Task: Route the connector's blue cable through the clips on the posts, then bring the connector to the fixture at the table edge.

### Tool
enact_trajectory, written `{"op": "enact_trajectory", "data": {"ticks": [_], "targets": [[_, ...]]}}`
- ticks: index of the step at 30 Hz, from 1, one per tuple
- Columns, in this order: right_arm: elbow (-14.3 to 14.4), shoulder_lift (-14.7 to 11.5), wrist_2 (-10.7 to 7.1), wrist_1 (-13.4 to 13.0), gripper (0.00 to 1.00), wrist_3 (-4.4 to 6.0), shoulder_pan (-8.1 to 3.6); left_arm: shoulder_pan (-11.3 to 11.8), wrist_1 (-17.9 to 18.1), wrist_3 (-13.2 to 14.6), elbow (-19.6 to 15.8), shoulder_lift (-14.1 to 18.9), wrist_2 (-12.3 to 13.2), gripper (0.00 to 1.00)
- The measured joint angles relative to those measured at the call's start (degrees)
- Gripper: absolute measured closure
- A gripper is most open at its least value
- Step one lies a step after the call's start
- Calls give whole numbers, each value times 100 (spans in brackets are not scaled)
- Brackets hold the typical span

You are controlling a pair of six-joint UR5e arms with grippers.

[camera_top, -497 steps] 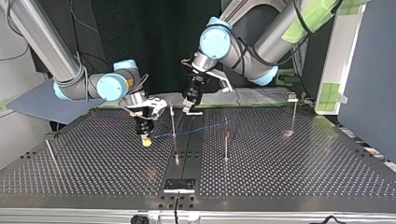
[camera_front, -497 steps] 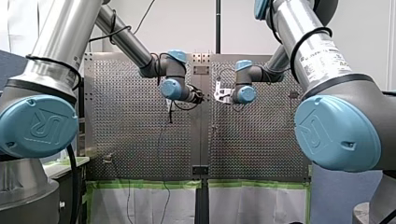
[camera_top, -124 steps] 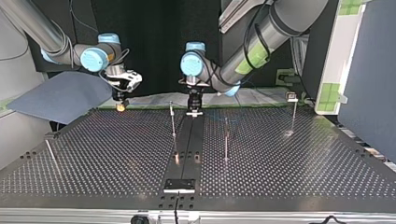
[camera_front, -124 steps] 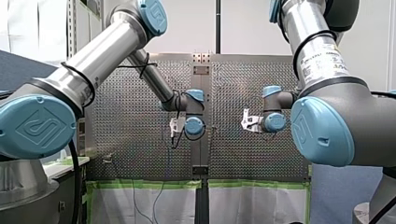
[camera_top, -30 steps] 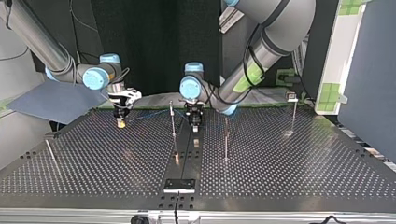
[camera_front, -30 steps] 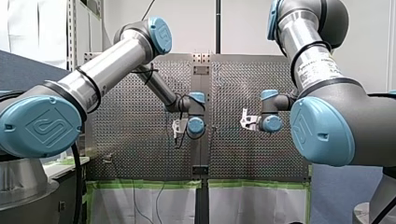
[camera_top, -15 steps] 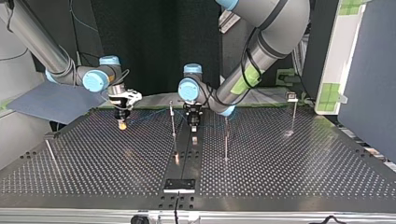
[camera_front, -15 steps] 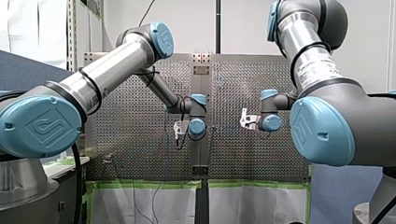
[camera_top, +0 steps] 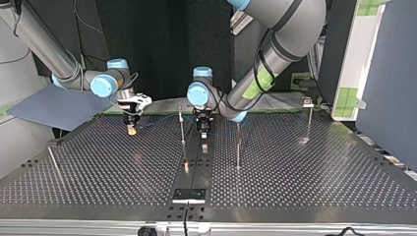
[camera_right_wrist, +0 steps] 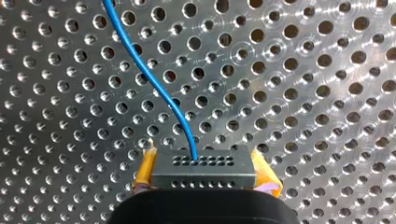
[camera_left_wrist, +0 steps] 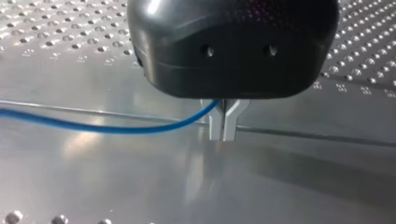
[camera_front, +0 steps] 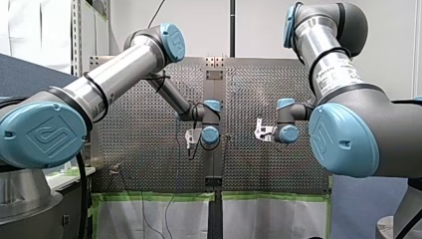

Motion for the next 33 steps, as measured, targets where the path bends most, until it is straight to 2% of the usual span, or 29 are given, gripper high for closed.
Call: {"op": "enact_trajectory", "data": {"ticks": [1, 2, 3, 5, 6, 7, 8, 18, 28, 33], "targets": [[-1, 0, -6, 0, 100, -1, 2, -2, -2, 0, 0, 0, -2, 64], [-1, 1, -18, 1, 100, -2, 6, -5, -9, 0, 0, 0, -5, 52], [-2, 1, -28, 1, 100, -3, 9, -6, -13, -1, 0, 0, -5, 52], [-2, 2, -37, 6, 100, -3, 12, -6, -20, -1, 0, 0, 1, 24], [-3, 3, -41, 10, 100, -4, 12, -6, -23, -1, 0, 0, 5, 24], [-3, 4, -43, 13, 100, -4, 13, -7, -29, -1, 0, 1, 8, 5], [-4, 5, -44, 15, 100, -4, 14, -7, -35, 1, 0, 1, 8, 0], [-1, 10, -58, 37, 100, -4, 42, -43, -387, 59, -8, 1, -136, 0], [1, 10, -54, 89, 100, -4, 54, -94, -788, 258, -20, 15, 233, 0], [2, 10, -57, 98, 100, -4, 58, -257, -993, 330, -75, 65, 141, 0]]}}
